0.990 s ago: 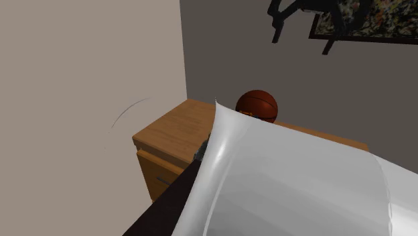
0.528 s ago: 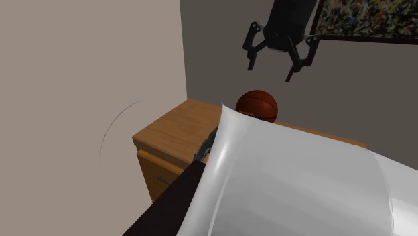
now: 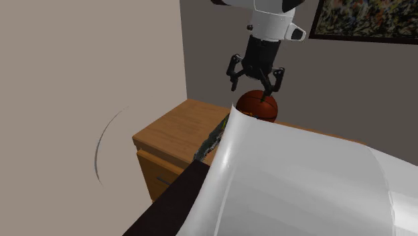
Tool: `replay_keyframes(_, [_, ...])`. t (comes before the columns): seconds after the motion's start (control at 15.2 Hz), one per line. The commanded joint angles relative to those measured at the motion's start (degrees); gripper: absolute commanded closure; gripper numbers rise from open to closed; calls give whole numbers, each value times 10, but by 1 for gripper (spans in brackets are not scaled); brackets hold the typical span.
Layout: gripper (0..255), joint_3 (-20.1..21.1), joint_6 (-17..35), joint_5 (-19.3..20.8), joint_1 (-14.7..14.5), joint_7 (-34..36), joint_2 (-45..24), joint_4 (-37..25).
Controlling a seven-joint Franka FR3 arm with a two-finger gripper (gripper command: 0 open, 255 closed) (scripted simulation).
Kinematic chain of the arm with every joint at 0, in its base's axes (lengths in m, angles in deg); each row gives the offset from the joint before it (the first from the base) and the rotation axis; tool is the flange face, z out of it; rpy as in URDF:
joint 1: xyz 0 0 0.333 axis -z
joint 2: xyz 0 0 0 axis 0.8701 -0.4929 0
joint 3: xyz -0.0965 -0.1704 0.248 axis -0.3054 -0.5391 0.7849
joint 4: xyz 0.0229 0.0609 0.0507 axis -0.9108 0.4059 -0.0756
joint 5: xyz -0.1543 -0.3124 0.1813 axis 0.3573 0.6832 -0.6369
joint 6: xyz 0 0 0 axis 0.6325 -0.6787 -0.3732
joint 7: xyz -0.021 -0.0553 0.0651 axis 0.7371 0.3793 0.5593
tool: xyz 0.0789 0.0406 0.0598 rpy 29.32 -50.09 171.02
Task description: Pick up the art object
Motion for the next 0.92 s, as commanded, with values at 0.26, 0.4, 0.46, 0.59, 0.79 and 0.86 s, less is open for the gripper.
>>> replay_keyframes(0.26, [0,40,140,-30,-24,22,-127,-7])
replay_keyframes(0.4, [0,53,183,-35,-31,31,-174,-17])
replay_keyframes(0.46, [0,58,204,-36,-33,36,-199,-23])
replay_keyframes(0.59, [0,69,244,-33,-39,48,-248,-39])
replay_keyframes(0.79, [0,80,299,-19,-47,72,-323,-68])
replay_keyframes(0.86, [0,81,316,-11,-51,82,-348,-80])
